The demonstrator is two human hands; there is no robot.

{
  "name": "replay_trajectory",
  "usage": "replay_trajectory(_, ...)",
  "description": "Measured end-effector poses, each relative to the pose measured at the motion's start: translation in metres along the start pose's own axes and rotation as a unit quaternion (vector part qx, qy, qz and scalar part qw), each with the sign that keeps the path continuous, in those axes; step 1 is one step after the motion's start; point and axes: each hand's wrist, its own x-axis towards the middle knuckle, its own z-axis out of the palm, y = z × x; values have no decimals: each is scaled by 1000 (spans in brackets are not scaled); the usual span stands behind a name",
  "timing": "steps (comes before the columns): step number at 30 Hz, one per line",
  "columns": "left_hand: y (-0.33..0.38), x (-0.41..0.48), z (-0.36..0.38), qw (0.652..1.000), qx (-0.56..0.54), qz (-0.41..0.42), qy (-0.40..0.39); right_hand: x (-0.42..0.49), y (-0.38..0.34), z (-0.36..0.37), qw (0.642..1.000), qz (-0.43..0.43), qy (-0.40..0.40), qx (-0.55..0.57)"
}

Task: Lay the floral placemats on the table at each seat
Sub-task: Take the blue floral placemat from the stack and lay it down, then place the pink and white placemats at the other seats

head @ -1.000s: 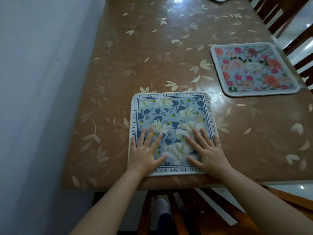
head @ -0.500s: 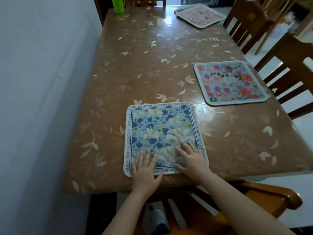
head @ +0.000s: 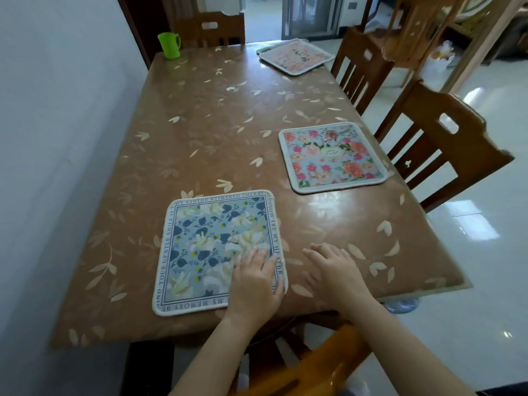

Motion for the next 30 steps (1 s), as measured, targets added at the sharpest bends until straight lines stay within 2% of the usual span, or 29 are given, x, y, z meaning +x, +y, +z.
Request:
replay_trajectory(5, 70, 23, 3, 998, -24, 20, 51, -30, 54, -36, 999, 12, 48, -7)
replay_trajectory(12, 172, 55, 20, 994, -17, 90, 53, -70, 136, -82, 988, 66, 138, -8)
replay_trajectory(24, 326, 107, 63, 985, -37, 158, 58, -121, 271, -140, 974, 128, 186, -8)
replay_trajectory(30, 381, 135, 83, 978, -38, 204, 29, -133, 328, -158, 964, 170, 204, -2)
